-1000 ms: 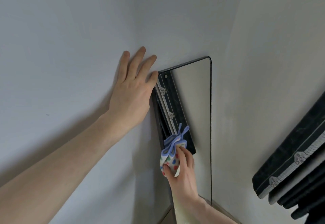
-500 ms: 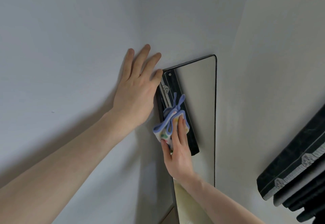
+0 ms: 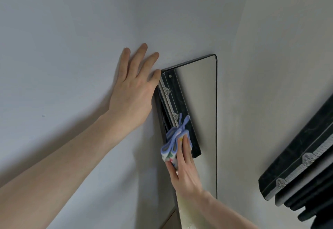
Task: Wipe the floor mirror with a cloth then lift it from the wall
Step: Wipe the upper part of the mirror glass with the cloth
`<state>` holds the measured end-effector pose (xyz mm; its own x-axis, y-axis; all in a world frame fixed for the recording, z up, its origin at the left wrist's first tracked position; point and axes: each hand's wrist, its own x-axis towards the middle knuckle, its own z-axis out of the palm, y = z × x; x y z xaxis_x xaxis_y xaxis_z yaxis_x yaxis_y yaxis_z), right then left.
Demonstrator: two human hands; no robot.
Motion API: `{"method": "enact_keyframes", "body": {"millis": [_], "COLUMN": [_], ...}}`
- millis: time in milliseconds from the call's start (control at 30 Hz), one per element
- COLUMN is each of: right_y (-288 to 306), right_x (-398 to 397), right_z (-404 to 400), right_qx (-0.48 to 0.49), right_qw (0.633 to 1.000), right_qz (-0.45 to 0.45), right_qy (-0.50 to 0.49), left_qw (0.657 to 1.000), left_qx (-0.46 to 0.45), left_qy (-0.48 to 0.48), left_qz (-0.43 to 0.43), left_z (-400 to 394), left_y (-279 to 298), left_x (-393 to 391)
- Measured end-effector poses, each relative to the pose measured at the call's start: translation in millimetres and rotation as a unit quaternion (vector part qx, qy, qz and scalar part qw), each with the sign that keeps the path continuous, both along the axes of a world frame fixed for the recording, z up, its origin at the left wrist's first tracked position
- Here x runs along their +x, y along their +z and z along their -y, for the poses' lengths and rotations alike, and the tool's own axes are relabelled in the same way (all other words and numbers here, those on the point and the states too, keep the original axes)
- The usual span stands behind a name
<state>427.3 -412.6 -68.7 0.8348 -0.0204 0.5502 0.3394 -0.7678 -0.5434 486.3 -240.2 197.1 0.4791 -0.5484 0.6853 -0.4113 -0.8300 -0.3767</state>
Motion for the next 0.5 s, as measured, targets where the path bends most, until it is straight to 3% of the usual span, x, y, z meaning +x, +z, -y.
{"method": "enact_keyframes", "body": {"millis": [167, 333, 500], "right_y": [61.2, 55.0, 52.5], "right_x": [25.2, 27.1, 64.9], "right_z": [-23.3, -21.6, 35.6], "right_qx": [0.018, 0.101, 0.161], "right_qw": [0.998, 0.995, 0.985], "right_qz": [0.052, 0.024, 0.009], "right_qy": [0.010, 0.009, -0.055], "left_qw": [1.000, 1.000, 1.000], "left_qx": [0.007, 0.005, 0.006], "left_qy": [0.007, 0.010, 0.015], "left_qz": [0.001, 0.003, 0.003], "left_z": [1.3, 1.5, 1.9], "left_y": [0.5, 0.0, 0.1], "left_x": [1.2, 0.8, 0.4]}}
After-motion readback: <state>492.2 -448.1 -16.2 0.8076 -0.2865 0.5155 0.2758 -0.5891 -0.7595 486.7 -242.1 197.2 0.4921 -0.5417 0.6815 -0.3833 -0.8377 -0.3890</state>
